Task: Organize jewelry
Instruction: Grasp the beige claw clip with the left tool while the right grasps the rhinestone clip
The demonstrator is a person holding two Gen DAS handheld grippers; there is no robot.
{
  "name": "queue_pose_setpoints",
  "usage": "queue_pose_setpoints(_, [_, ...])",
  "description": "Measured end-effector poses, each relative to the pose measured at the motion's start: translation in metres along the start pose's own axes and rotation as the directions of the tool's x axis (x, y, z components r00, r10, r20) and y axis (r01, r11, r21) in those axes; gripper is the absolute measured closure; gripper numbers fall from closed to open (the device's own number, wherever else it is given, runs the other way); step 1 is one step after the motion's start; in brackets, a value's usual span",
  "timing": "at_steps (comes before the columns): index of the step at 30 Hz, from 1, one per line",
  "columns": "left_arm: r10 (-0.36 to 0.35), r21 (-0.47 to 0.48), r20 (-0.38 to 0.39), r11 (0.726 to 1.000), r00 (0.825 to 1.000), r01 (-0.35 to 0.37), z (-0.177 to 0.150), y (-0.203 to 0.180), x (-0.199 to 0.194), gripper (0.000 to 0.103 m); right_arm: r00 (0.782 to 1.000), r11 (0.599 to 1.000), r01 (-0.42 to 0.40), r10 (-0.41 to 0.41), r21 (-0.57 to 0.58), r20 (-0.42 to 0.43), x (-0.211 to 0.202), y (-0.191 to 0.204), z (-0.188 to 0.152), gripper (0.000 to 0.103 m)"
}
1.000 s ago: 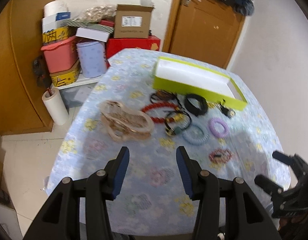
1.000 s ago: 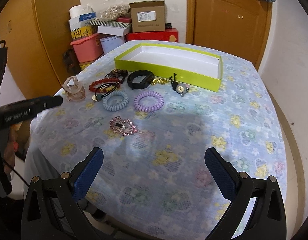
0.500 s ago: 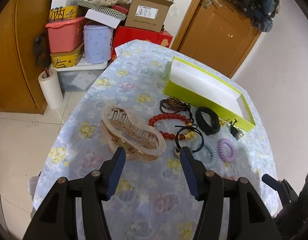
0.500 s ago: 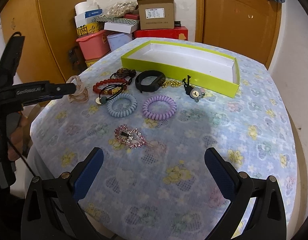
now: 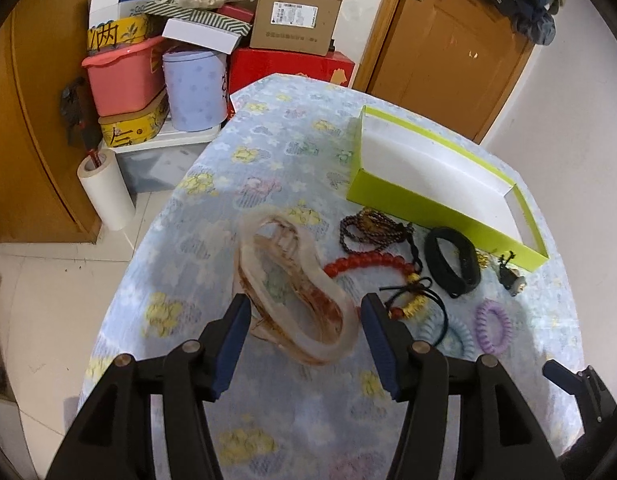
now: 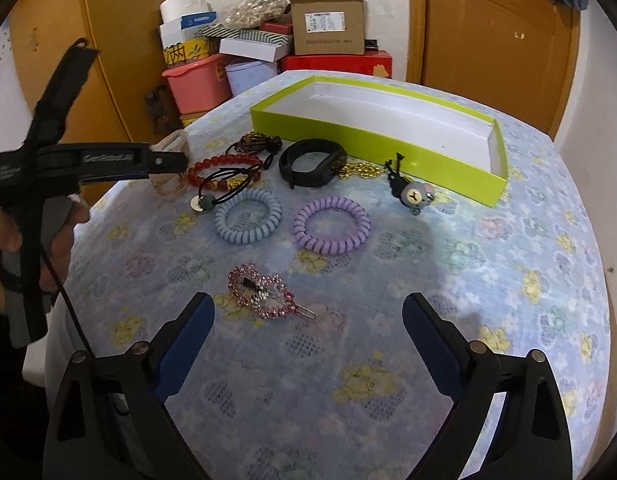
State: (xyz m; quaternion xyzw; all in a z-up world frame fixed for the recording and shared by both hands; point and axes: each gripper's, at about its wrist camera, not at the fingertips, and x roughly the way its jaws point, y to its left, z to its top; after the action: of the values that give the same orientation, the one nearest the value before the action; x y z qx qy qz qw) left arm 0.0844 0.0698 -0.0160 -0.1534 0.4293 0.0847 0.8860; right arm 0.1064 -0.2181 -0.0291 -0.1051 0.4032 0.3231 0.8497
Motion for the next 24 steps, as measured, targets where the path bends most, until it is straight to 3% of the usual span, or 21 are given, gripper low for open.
queue_pose_setpoints(2, [0.004,0.016,0.004,1.000,1.000,-0.004,0.003,-0.001,0.003,0.043,1.000,1.000,-0.011,0.011,-0.013,0.000,0.003,0.001,0.001,0.008])
queue_pose_setpoints(11, [0.025,0.107,0.010,0.994,1.000,-0.026,-0.002,-0.002,0.006,0.046,0.998,0.993,-0.057,0.056,-0.104,-0.010,0.019,0.007,0.007,0.033])
queue_pose_setpoints(17, [0.051,0.136,0.043,0.989,0.998,-0.057,-0.003,0.000,0.001,0.063,0.996,0.985,-0.086,0.085,-0.148,-0.014,0.024,0.013,0.008,0.056])
queue_pose_setpoints(21, [0.052,0.132,0.046,0.989,0.998,-0.058,-0.005,0.001,-0.001,0.064,0.995,0.980,-0.102,0.101,-0.173,-0.018,0.022,0.020,0.007,0.077])
queue_pose_setpoints(24, [0.048,0.131,0.045,0.990,0.998,-0.054,-0.008,0.002,-0.005,0.064,0.995,0.980,-0.104,0.101,-0.172,-0.024,0.021,0.021,0.005,0.082])
